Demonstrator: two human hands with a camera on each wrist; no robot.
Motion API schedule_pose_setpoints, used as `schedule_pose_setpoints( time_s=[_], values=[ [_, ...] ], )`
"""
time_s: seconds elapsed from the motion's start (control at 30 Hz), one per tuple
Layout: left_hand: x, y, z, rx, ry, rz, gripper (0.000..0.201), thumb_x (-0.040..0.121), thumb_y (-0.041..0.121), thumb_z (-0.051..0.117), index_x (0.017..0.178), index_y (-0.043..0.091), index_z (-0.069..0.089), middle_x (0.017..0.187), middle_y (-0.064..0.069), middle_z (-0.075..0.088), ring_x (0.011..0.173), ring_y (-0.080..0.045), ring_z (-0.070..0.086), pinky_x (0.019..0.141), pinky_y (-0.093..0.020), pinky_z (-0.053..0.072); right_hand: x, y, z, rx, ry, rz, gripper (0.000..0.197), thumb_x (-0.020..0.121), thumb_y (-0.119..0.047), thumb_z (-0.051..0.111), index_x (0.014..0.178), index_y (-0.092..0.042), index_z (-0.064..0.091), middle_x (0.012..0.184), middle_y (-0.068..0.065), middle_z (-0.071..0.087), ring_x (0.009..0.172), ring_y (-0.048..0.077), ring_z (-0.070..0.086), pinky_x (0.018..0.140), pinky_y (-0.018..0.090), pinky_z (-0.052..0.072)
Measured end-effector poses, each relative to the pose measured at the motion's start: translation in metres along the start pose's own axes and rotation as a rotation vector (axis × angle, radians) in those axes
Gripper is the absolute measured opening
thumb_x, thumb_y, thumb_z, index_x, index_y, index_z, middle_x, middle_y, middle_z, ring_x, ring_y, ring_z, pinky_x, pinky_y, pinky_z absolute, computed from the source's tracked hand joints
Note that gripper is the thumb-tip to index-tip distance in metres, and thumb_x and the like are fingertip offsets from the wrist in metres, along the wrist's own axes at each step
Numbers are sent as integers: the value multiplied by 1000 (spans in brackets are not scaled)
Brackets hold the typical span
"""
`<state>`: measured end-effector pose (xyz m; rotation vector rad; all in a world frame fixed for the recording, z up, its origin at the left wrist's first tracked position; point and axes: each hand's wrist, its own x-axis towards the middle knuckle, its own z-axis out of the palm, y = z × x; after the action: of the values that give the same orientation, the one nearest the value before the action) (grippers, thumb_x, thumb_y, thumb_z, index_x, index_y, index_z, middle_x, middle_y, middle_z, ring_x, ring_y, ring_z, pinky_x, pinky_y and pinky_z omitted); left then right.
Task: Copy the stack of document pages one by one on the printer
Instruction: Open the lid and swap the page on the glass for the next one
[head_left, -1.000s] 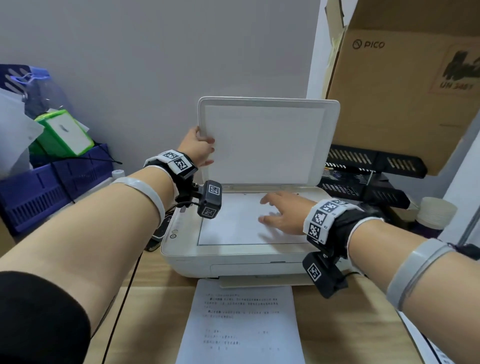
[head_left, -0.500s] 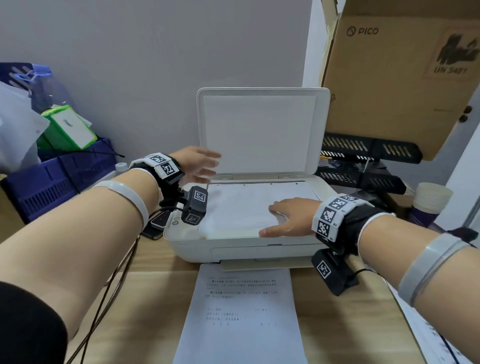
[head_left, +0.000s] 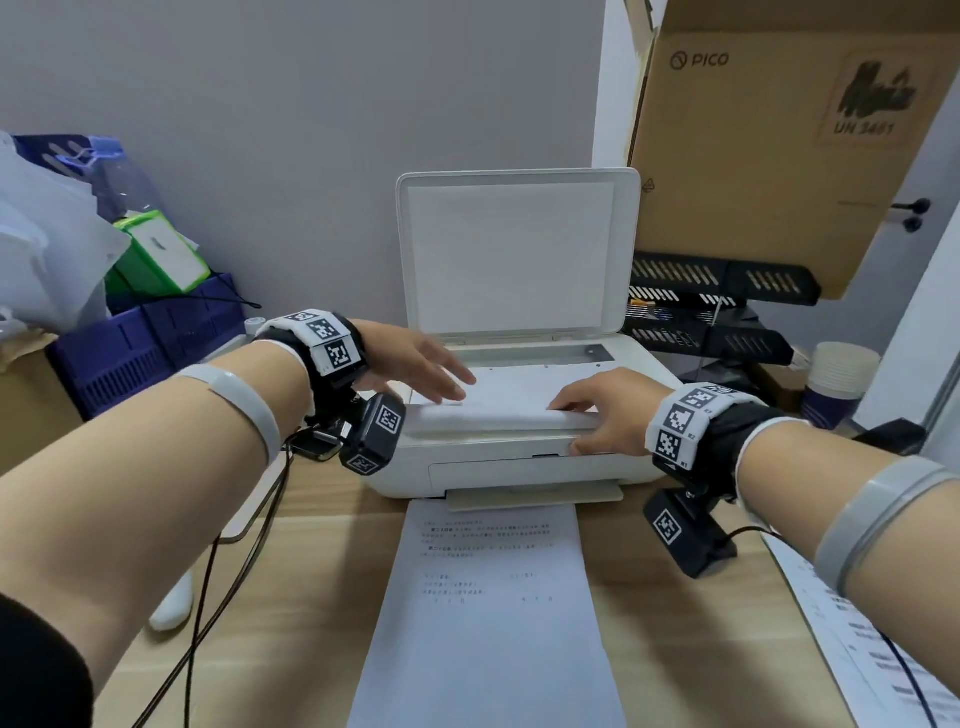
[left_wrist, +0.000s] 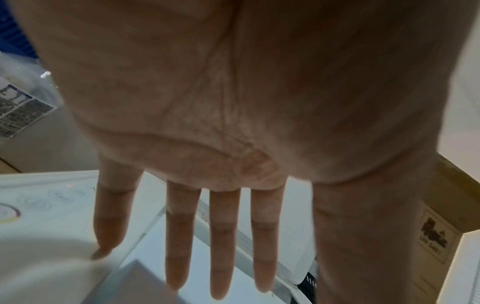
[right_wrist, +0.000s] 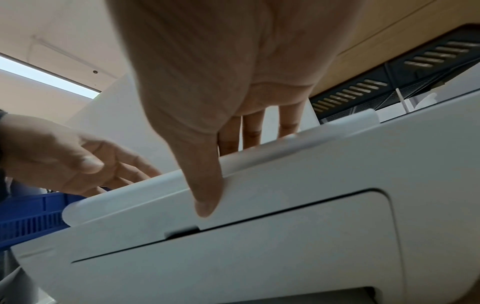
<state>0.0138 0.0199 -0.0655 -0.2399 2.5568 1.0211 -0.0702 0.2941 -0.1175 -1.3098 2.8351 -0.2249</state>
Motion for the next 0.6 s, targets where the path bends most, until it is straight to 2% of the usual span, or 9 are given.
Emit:
schedule_pose_setpoints(
  time_s=[0.1, 0.17, 0.27, 0.4, 0.43, 0.5, 0.6],
  values=[
    [-11, -1, 1, 19, -42, 20, 45, 84, 30, 76, 126, 34, 63, 128, 8, 66, 122, -7, 57, 86, -29, 46, -7, 2, -3, 28, 35, -6, 34, 80, -40, 77, 112, -30, 69, 103, -13, 69, 98, 9, 63, 90, 28, 50],
    [-14, -3, 2, 19, -67, 31, 47, 83, 25, 78, 127, 32, 63, 129, 7, 65, 123, -9, 57, 86, -30, 49, -12, 4, -6, 51, 78, -1, 21, 83, -37, 75, 102, -28, 73, 93, -12, 70, 91, 11, 64, 83, 26, 50],
    [-17, -2, 6, -7, -78, 59, 49, 81, 17, 79, 126, 28, 63, 128, 6, 66, 120, -8, 59, 93, -37, 53, -20, 8, -19, 97, 178, 44, 9, 89, -32, 68, 89, -25, 74, 78, -7, 67, 77, 15, 62, 68, 28, 49],
    [-13, 0, 2, -242, -32, 199, 69, 65, 18, 89, 128, 18, 61, 129, -5, 65, 119, -19, 61, 107, -38, 45, -30, 23, -47, 169, 345, 144, 9, 93, -26, 63, 91, -25, 72, 77, -6, 68, 66, 14, 61, 54, 26, 42],
    [-12, 2, 1, -296, -24, 246, 71, 65, 14, 88, 130, 14, 60, 128, -8, 65, 119, -22, 61, 108, -37, 44, -32, 28, -54, 207, 374, 167, 9, 94, -25, 62, 93, -25, 71, 78, -6, 69, 67, 14, 62, 56, 27, 44],
    [-8, 13, 2, -278, 48, 333, 59, 75, 8, 80, 130, 9, 59, 125, -7, 68, 118, -23, 63, 105, -34, 48, -43, 38, -68, 271, 412, 198, 10, 94, -25, 61, 98, -26, 70, 79, -8, 72, 72, 14, 66, 61, 29, 49],
    [8, 40, 9, -201, 284, 415, 35, 86, 21, 73, 119, 13, 67, 116, -1, 72, 114, -24, 65, 100, -36, 51, -62, 53, -85, 324, 473, 232, 13, 95, -33, 61, 103, -27, 69, 83, -5, 75, 82, 22, 70, 76, 37, 54]
  ],
)
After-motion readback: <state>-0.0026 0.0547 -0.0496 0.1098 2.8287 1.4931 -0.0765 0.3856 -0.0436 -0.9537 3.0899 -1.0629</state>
